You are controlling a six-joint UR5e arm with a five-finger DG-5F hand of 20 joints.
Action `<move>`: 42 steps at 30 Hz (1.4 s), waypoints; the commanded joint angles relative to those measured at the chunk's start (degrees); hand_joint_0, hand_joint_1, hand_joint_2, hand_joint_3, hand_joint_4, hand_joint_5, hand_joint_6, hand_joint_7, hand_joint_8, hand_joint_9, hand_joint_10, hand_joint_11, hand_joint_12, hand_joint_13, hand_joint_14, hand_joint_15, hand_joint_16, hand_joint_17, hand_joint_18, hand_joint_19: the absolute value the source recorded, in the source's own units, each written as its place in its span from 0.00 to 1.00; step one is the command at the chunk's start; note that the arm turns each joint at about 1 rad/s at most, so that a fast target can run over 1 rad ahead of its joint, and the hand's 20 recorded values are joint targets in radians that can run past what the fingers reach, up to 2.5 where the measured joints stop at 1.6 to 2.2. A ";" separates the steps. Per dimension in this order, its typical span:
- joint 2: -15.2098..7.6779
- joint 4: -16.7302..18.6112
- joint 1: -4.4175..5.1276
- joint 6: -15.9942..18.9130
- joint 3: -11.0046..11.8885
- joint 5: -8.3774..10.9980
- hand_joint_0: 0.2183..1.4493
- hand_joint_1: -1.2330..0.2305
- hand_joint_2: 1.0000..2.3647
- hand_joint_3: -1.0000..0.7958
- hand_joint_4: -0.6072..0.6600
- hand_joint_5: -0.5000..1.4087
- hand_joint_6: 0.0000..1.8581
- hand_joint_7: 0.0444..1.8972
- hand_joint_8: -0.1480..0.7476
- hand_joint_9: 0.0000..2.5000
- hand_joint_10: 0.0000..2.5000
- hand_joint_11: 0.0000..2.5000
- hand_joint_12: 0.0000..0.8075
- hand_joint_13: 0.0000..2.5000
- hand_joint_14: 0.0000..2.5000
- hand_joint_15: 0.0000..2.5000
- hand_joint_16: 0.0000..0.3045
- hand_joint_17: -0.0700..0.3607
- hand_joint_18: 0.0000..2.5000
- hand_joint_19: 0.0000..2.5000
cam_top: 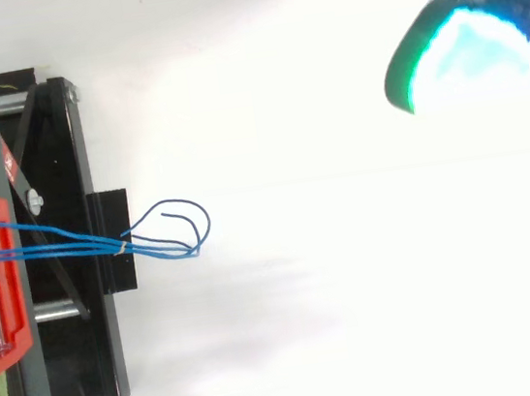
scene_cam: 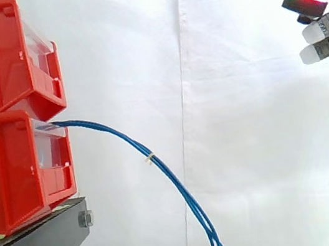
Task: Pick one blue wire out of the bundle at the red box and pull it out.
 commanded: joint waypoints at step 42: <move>-29.89 10.71 1.70 -13.75 18.86 10.38 0.24 0.51 0.00 0.30 0.79 0.17 0.27 0.38 0.60 0.24 0.00 0.05 0.56 0.11 0.00 0.02 0.22 0.51 0.16 0.08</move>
